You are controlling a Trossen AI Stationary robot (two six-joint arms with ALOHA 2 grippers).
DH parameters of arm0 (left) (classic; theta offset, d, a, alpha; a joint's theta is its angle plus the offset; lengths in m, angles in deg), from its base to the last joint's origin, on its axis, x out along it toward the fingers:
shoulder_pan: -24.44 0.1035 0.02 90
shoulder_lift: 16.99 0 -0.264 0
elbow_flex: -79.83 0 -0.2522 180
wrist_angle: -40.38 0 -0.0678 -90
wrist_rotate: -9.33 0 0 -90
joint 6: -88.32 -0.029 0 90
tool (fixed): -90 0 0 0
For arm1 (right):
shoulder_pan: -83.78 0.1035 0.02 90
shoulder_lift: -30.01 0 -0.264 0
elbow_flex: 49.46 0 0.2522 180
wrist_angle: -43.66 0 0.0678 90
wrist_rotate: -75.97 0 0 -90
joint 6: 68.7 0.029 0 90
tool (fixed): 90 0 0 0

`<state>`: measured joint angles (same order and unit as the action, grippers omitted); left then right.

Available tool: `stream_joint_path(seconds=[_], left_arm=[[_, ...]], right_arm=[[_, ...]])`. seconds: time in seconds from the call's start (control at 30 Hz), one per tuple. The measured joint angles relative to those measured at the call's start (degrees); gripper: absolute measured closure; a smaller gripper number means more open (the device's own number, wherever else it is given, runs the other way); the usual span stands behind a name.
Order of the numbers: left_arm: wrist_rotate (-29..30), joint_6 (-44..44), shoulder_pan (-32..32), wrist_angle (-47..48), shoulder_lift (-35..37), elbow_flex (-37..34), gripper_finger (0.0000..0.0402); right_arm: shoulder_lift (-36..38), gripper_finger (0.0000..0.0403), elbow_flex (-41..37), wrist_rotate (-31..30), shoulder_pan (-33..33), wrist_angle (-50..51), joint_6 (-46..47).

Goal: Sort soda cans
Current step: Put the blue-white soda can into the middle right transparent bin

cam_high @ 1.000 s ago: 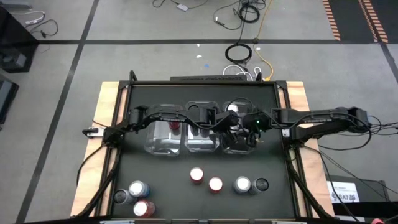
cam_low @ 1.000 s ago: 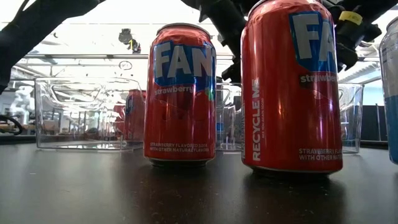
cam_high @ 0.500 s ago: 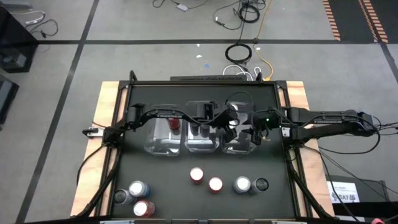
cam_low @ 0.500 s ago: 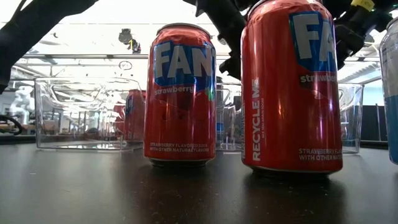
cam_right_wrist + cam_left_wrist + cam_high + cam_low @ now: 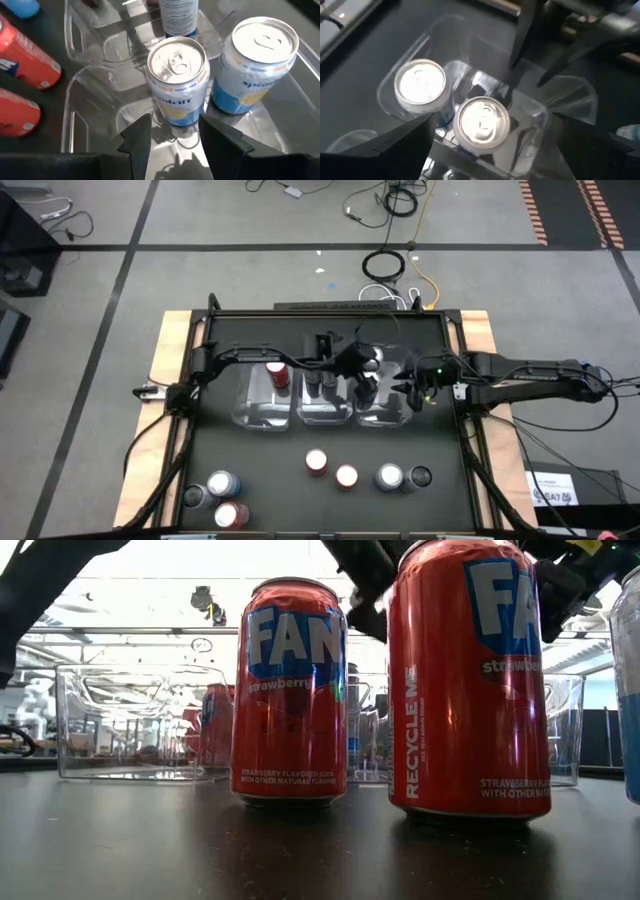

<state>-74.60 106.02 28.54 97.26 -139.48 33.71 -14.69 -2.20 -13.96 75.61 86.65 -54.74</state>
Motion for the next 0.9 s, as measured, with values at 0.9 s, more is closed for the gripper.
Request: stream_joint_path(seconds=[0.9], left_arm=[[24.2, 39.4, -26.7, 16.1, 23.6, -25.2, 0.0003]], right_arm=[[6.8, 0.0277, 5.0, 8.6, 4.4, 0.3, 15.5]])
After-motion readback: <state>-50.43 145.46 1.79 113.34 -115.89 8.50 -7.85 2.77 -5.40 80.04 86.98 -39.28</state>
